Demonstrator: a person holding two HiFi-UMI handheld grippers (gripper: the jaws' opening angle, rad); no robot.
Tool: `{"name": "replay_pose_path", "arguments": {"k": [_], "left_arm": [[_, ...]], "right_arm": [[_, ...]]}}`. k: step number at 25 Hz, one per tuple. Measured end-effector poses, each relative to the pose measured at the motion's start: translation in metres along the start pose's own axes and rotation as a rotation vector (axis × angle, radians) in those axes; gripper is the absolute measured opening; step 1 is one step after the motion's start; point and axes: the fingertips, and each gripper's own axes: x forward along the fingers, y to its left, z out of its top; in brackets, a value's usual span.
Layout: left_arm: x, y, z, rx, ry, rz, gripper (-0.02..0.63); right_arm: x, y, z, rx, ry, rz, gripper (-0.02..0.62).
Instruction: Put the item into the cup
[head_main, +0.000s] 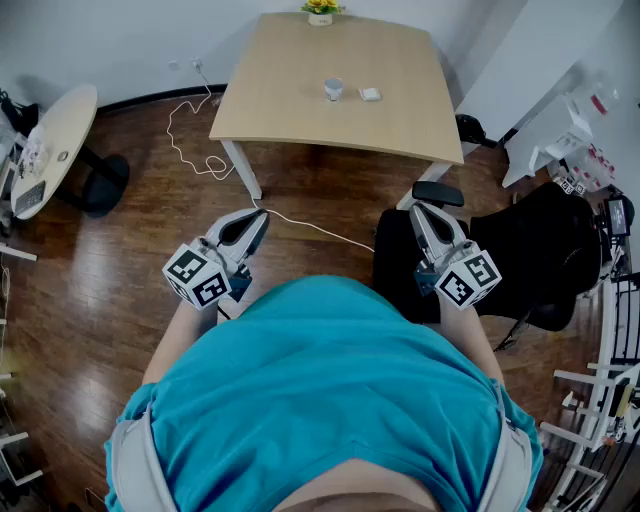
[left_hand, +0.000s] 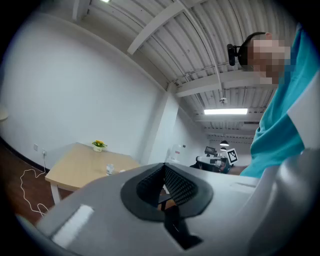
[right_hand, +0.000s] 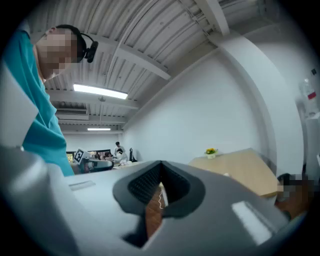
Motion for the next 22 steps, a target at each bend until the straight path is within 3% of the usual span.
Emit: {"name": "replay_pose_path", "arguments": {"k": [9,17,22], "left_arm": [[0.054,-0.018,-0.003,0.045,0.024,0.024,0.002],[0.122,-0.039,-0.014,0.048,0.086,0.042,0.002],[0.135,-0.021,-0.017,0.058,0.129,0.044,0.002]], "right_arm": [[-0.023,-0.055,0.007,-0.005,-0.024,0.021,0.000],[-0.036,-0.104,0.008,-0.095,-0.012,0.076,0.002],[-0.013,-0.117,-0.006,-0.057,0.006,0.100,0.002]]}}
